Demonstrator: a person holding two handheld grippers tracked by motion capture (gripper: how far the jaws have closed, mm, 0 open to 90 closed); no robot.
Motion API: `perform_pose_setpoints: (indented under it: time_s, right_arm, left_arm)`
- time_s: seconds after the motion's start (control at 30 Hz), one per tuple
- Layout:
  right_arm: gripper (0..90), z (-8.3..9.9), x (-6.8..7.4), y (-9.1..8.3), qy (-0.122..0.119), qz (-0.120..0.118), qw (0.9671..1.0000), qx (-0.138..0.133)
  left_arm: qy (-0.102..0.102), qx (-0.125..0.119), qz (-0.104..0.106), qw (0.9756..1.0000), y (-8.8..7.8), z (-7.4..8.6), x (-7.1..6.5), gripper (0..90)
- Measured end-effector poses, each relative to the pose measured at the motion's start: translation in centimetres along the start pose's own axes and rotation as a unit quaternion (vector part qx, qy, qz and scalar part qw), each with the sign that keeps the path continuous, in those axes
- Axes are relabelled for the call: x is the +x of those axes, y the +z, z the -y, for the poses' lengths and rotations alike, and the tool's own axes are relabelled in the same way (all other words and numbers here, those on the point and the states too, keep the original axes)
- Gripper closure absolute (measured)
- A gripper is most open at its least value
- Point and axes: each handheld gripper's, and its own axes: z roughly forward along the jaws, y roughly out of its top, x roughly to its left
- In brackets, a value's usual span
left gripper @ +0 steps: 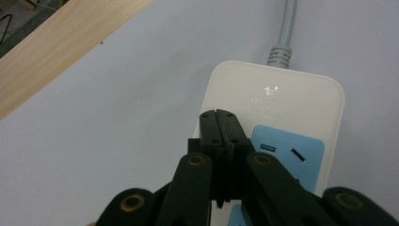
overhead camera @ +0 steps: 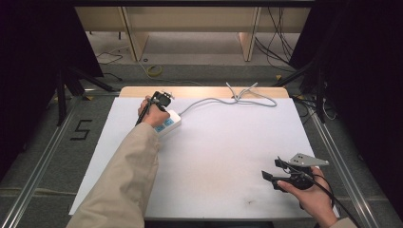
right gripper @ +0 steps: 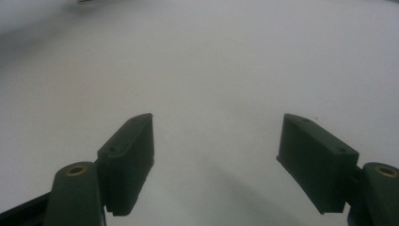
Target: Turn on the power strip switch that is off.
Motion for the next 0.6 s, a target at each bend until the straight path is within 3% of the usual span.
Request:
perform_pose_setpoints:
  time_s: [0.4,0.6]
  right_arm:
    - [27.7,0.0,0.02,0.0,-0.001,0.0,1.0,0.001]
    - [27.7,-0.01,0.04,-0.01,-0.002,-0.001,1.0,0.002]
  left_arm:
    - [0.008,0.001,-0.006,0.9999,0.06,-0.05,-0.24,90.0]
    - [0.024,0.005,-0.014,0.9996,0.15,-0.1,-0.47,90.0]
